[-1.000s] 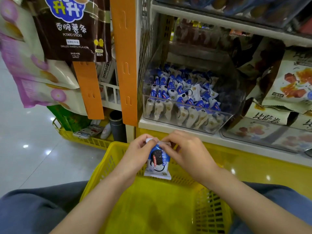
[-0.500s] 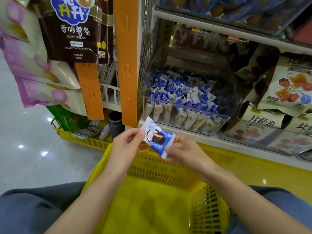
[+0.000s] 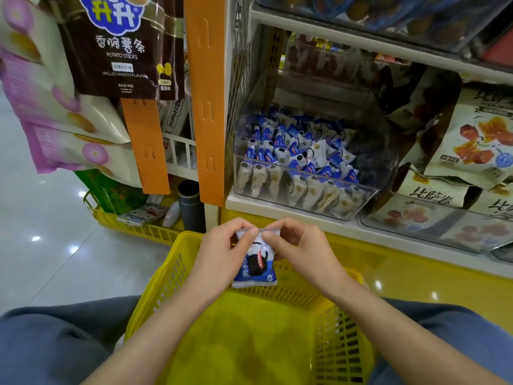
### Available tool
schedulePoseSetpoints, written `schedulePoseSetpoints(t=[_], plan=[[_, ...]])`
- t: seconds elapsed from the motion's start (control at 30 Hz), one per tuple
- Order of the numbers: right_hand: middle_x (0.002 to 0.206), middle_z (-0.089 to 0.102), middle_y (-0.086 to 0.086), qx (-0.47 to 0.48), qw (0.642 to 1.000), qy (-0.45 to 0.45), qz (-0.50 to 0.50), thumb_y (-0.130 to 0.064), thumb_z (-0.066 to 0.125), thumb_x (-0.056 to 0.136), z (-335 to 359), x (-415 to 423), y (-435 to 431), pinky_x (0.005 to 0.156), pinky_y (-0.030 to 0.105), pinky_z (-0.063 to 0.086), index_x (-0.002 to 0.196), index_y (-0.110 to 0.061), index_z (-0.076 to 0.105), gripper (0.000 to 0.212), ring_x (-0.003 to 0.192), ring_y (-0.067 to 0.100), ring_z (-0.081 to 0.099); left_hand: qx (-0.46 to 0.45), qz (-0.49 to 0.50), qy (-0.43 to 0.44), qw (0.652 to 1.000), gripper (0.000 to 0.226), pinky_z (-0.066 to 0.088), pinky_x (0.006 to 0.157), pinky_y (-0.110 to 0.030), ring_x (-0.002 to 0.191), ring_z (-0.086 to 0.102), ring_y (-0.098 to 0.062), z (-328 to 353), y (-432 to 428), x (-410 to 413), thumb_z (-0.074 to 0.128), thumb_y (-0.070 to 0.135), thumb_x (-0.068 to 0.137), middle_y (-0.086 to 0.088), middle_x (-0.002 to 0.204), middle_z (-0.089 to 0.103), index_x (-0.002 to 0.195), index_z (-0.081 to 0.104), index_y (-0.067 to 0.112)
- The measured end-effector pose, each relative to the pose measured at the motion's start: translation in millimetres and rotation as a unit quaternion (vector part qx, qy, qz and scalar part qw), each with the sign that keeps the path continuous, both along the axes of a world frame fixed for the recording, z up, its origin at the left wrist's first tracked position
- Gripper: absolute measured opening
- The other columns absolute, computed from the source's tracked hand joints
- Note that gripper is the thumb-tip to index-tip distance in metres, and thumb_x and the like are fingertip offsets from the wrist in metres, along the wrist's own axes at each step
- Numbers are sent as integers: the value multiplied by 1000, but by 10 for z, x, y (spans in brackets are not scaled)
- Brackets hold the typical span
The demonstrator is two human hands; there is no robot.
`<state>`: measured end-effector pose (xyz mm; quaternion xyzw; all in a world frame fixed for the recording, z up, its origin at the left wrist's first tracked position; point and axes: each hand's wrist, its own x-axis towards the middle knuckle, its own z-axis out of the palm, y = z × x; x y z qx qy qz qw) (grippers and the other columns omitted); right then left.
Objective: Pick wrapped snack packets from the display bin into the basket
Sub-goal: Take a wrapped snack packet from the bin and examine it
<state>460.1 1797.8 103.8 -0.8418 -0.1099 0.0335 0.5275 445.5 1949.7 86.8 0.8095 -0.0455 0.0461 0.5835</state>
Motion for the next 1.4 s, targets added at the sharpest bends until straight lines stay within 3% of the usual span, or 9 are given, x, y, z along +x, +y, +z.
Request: schedulePoseSetpoints(t=[0.13, 0.33, 0.5, 0.67, 0.83, 0.97, 1.17, 1.3, 1.4], plan=[[78, 68, -5, -72, 995, -75, 7, -25, 63, 87, 16, -34, -2, 65, 29, 53, 83, -22, 65, 6, 73, 10, 63, -4, 0, 7, 1000, 16, 38, 49, -9, 58, 55, 6, 26, -5, 7, 56, 21, 91, 10, 60, 59, 78, 63, 17], [73, 61, 0, -328, 874, -351, 77, -25, 59, 90, 55, -94, -55, 47, 31, 47, 82, -12, 64, 15, 64, 15, 58, -30, -9, 54, 998, 23, 38, 51, -17, 58, 51, -3, 45, -2, 13, 58, 17, 89, 8, 57, 55, 67, 60, 16], [80, 65, -10, -205, 957, -207, 17, -29, 58, 90, 51, -87, -29, 58, 28, 50, 87, -20, 65, 13, 70, 8, 59, -21, 4, 42, 999, 7, 43, 58, -13, 68, 55, -1, 24, -7, 18, 59, 19, 89, 9, 74, 60, 82, 60, 18], [75, 63, -13, -102, 980, -152, -77, -27, 59, 89, -10, -13, -48, 61, 15, 45, 84, -24, 63, 6, 72, 1, 59, 91, 74, 17, 993, 12, 43, 64, -14, 71, 54, -13, -46, 57, 42, 60, 16, 88, 4, 78, 54, 80, 52, 19], [96, 65, -6, -134, 957, -256, 8, -19, 61, 87, -58, -72, -25, 74, 21, 51, 92, -16, 69, 9, 87, 3, 61, -284, 39, 257, 923, 43, 57, 60, -30, 72, 68, -20, 62, 3, 70, 34, 39, 98, -9, 84, 70, 87, 64, 10], [103, 66, 1, -242, 902, -351, 75, -20, 63, 84, -91, -90, -19, 72, 27, 52, 92, -15, 72, 13, 91, 16, 64, -373, 21, 237, 897, 37, 57, 63, -29, 80, 70, -16, 69, 88, 79, 45, 36, 94, -9, 95, 73, 99, 69, 10], [96, 58, -5, 17, 997, -78, -24, -18, 61, 88, -52, -111, 112, 78, 25, 53, 98, -22, 54, 13, 87, 2, 57, -304, 71, 198, 929, 20, 51, 81, -37, 85, 67, -16, 73, 66, 63, 52, 18, 93, -7, 96, 73, 105, 65, 9], [101, 65, 8, 156, 976, 150, -37, -17, 53, 92, -10, -47, 106, 67, 26, 56, 107, -10, 55, 16, 80, 8, 64, -251, 37, 177, 951, 22, 53, 70, -22, 80, 66, -10, 71, 4, 52, 50, 17, 94, -3, 95, 71, 110, 63, 10], [100, 68, 12, 191, 962, 192, -36, -14, 53, 93, -11, -54, 91, 58, 20, 54, 108, -2, 59, 20, 76, 11, 66, -97, 70, 67, 991, 15, 46, 68, -9, 84, 59, -1, 14, -10, 41, 53, 12, 92, 0, 105, 63, 107, 57, 15]])
